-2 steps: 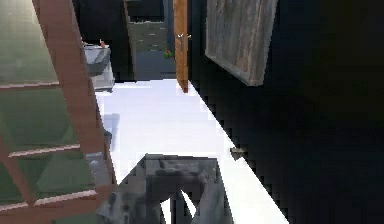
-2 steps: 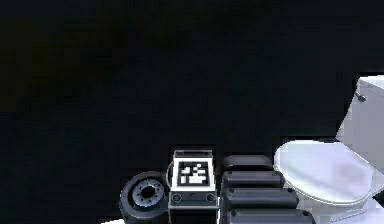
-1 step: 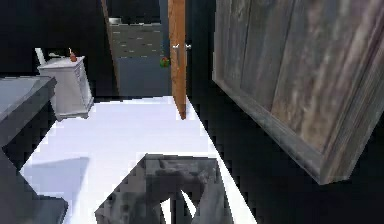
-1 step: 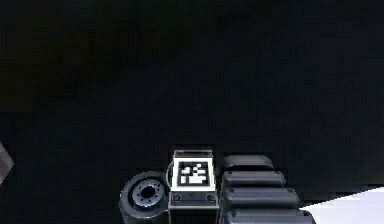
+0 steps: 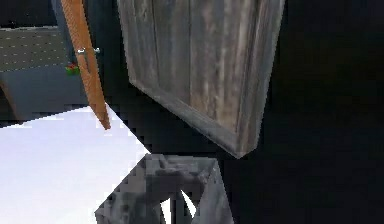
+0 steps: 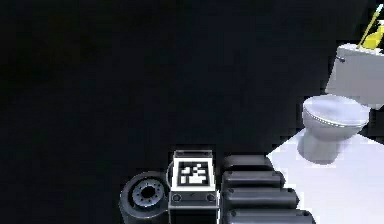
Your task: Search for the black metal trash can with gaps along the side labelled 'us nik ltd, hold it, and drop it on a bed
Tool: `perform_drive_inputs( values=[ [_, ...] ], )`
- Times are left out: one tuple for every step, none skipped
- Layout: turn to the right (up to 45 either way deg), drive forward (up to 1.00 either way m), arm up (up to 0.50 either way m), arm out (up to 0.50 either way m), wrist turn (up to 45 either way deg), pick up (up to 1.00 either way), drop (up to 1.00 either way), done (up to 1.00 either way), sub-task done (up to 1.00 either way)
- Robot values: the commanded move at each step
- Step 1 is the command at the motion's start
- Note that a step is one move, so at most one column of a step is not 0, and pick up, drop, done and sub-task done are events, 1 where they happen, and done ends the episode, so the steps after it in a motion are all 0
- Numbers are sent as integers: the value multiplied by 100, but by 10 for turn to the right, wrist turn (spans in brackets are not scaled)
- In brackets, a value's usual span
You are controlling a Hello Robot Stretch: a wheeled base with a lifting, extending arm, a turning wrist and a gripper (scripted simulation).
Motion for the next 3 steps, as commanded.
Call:
perform_drive_inputs(
  values=[
    [0,10,0,0,0,0,0,0,0],
    [-360,0,0,0,0,0,0,0,0],
    [0,100,0,0,0,0,0,0,0]
  ],
)
